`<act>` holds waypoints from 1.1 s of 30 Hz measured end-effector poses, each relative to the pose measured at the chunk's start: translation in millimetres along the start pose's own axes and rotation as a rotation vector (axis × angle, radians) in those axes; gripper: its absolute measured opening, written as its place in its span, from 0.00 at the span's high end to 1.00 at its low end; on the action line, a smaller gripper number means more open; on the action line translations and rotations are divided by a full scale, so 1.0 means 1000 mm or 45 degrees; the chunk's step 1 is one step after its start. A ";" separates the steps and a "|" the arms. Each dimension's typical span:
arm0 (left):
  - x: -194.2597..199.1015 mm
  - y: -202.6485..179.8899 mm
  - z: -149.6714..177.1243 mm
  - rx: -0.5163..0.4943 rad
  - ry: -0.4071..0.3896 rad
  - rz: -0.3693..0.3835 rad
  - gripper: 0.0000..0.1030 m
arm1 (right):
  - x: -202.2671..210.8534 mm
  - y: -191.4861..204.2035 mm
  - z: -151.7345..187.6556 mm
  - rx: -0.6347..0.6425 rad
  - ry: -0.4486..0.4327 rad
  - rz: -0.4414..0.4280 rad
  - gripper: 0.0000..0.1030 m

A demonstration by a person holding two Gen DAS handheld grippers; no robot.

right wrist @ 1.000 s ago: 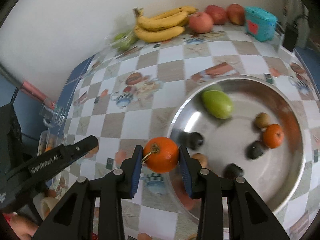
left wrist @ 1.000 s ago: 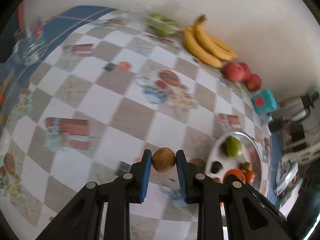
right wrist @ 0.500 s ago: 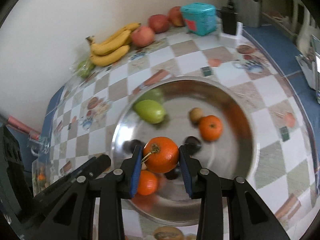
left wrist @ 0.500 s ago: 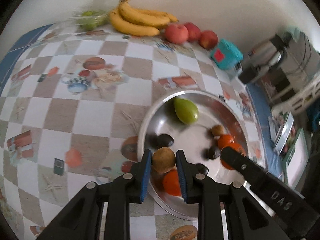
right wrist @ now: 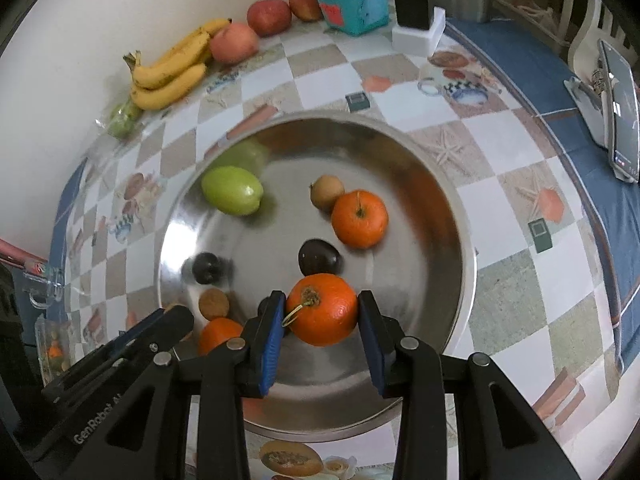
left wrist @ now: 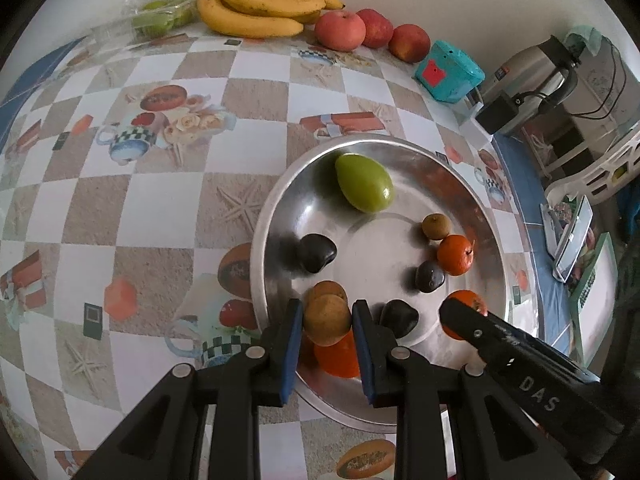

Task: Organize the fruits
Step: 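Carry the tangerine and the kiwi over the steel bowl with both tools, then open the right tool dropping the tangerine while the left tool releases the kiwi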

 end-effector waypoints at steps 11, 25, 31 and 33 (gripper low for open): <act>-0.001 -0.002 0.001 -0.006 0.016 0.010 0.68 | -0.011 0.001 0.003 0.003 0.057 0.012 0.62; 0.026 0.021 -0.011 0.021 -0.108 -0.127 0.30 | 0.001 0.015 -0.006 0.061 -0.029 -0.012 0.45; 0.038 0.066 -0.015 0.103 -0.157 -0.351 0.07 | 0.001 0.022 -0.007 0.109 -0.042 -0.005 0.26; 0.041 0.078 -0.016 0.115 -0.177 -0.410 0.00 | 0.001 0.024 -0.007 0.123 -0.051 -0.002 0.25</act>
Point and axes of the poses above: each gripper's, at about its wrist camera, not at the fingertips, and x roughly against the way its jaws point, y to its left, z to its underside, the point moved 9 cm from there along -x, roughly the way its jaws point, and after that the axes turned 8 degrees about y, right-handed, at the moved point
